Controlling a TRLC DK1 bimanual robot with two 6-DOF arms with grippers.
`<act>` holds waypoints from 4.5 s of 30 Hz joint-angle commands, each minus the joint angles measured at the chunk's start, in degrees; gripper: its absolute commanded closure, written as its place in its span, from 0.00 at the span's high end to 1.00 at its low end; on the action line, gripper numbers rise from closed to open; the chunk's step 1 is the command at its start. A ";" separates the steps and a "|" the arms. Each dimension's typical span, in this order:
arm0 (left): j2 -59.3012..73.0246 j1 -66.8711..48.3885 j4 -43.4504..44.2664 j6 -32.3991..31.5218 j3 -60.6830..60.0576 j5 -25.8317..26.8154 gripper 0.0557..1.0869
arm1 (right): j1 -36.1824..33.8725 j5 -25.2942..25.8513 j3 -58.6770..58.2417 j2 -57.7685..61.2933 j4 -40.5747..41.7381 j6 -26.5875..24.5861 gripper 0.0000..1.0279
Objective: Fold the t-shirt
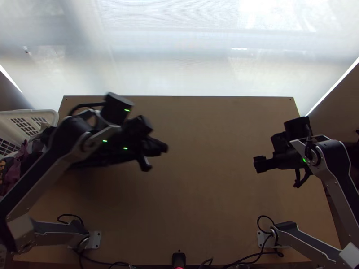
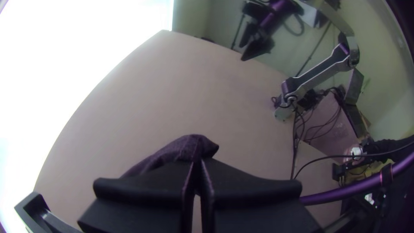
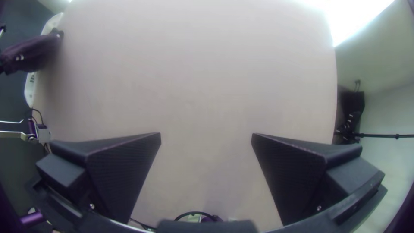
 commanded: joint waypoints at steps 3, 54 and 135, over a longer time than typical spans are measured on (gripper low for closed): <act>21.16 -20.56 2.27 -4.36 22.20 -1.80 0.06 | -12.78 -0.36 -7.06 -6.89 0.26 -2.61 0.95; -11.54 25.06 -4.06 5.48 -30.88 -14.46 0.95 | 27.21 -15.92 5.07 28.27 16.34 -0.50 0.94; -33.25 29.02 18.00 22.10 -70.88 -34.76 0.16 | 27.74 -15.92 15.62 46.81 38.23 -2.61 0.03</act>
